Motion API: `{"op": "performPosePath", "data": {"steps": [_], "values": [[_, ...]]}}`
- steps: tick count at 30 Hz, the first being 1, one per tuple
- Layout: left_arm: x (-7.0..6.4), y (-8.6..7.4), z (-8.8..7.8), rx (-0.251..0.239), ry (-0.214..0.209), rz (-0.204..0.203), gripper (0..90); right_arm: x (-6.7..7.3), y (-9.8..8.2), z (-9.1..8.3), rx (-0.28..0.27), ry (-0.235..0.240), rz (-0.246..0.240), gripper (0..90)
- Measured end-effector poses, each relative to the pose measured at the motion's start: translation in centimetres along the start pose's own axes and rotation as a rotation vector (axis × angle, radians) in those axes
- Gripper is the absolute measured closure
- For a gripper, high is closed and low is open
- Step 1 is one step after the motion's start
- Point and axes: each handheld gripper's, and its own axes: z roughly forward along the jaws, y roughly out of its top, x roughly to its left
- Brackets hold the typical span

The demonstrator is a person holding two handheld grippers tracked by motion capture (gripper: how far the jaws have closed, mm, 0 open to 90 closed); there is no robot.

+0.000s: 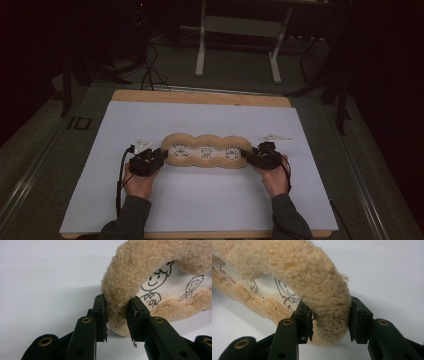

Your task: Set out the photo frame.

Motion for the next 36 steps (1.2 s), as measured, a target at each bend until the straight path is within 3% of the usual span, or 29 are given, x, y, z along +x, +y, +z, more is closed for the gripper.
{"op": "performPosePath", "data": {"steps": [29, 36], "values": [[-0.25, -0.3, -0.45, 0.007, 0.002, 0.007, 69.4, -0.08, -0.04, -0.06, 0.003, 0.008, -0.004, 55.8], [0.03, -0.27, -0.41, 0.014, 0.008, -0.003, 59.7, -0.02, -0.08, -0.18, 0.008, 0.012, -0.012, 53.8]]}}
